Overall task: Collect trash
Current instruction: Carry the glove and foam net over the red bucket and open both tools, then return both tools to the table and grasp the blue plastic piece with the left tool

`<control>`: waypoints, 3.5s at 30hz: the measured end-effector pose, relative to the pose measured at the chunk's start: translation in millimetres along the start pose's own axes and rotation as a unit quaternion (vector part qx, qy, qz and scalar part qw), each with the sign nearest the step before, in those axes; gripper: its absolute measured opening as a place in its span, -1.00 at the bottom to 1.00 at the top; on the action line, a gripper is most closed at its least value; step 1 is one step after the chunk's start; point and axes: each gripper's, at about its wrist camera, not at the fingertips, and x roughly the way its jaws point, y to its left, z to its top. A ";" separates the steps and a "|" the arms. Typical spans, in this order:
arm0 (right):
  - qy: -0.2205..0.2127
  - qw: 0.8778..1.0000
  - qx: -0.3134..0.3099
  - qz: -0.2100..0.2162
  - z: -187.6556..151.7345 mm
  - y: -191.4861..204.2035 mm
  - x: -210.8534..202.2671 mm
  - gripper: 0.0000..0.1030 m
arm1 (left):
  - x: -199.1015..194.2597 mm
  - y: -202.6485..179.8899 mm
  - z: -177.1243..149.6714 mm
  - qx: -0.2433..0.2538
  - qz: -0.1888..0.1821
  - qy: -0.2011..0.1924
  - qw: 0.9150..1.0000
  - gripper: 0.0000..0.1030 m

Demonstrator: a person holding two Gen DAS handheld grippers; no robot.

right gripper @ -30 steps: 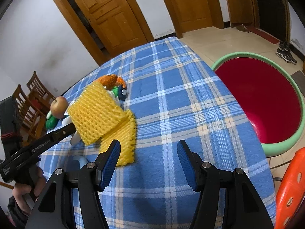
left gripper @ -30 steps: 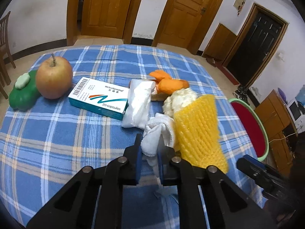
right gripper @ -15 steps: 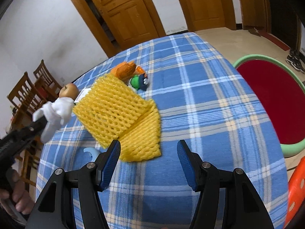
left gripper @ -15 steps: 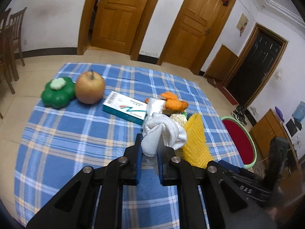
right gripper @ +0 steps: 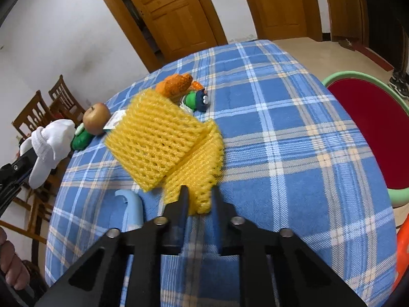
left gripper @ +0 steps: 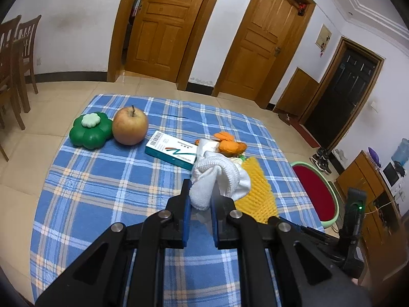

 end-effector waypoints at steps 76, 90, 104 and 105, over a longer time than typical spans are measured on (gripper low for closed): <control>-0.134 0.967 0.203 -0.074 -4.9 -218.7 -134.8 -0.42 | 169.1 -272.0 -29.8 0.192 -0.078 0.133 0.969 -0.08; -0.129 0.970 0.189 -0.087 -27.9 -190.7 -158.8 -0.08 | 124.7 -242.7 -29.2 0.179 -0.063 0.114 0.975 -0.08; -0.139 0.974 0.170 -0.060 -38.9 -151.9 -168.2 0.00 | 70.9 -176.7 -28.2 0.130 -0.004 0.085 0.988 -0.08; -0.141 0.974 0.168 -0.059 -39.5 -148.8 -169.0 0.03 | 68.7 -171.5 -27.4 0.126 0.001 0.084 0.988 -0.08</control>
